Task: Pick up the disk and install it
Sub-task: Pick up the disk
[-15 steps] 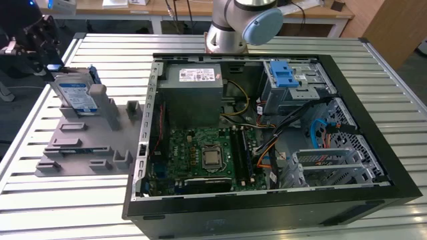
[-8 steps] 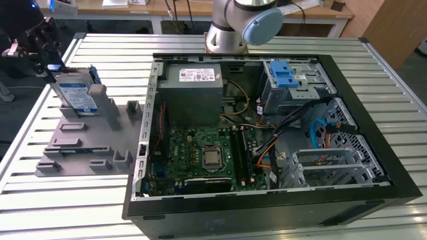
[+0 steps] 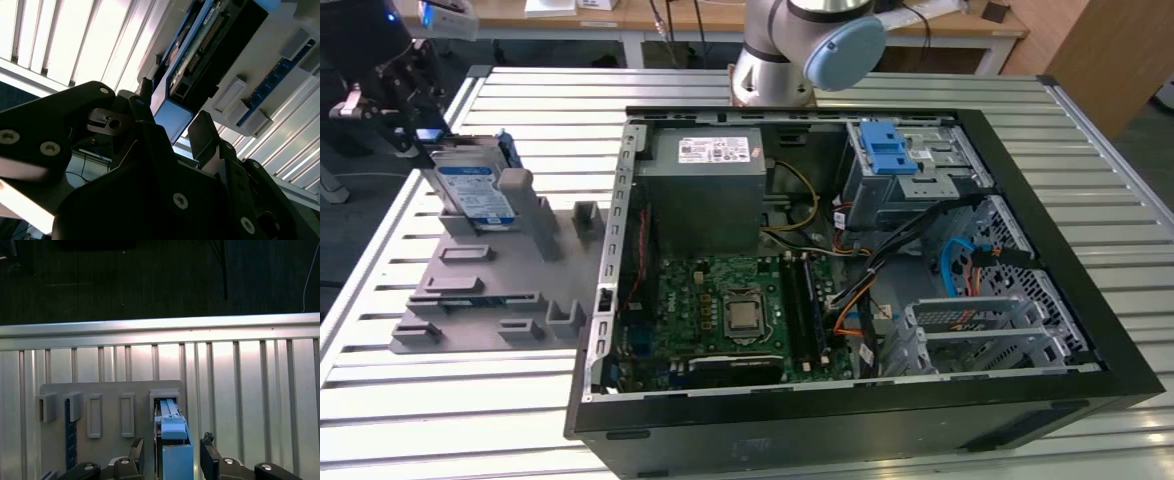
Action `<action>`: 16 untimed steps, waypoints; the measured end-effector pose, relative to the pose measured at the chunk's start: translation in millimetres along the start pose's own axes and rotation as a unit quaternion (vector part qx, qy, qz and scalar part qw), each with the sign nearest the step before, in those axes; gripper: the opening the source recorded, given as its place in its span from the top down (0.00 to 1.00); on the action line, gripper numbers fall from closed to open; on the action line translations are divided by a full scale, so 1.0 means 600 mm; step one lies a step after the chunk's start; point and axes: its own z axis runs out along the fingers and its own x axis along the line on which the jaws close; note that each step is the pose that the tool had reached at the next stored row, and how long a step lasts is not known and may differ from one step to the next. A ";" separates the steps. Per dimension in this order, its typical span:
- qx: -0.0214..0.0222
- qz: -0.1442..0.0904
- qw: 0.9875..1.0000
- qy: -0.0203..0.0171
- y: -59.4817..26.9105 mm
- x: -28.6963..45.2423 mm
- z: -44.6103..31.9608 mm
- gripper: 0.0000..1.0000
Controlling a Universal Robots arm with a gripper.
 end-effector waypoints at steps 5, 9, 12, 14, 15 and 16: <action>0.000 -0.001 1.000 0.000 0.000 -0.001 0.006 0.44; 0.000 -0.001 1.000 0.000 0.000 -0.002 0.011 0.44; 0.000 -0.002 1.000 0.000 0.000 -0.002 0.015 0.44; 0.000 -0.002 1.000 0.000 0.001 -0.002 0.017 0.44; 0.000 -0.002 1.000 0.000 0.001 -0.002 0.019 0.44; 0.000 -0.002 1.000 0.000 0.002 -0.002 0.020 0.44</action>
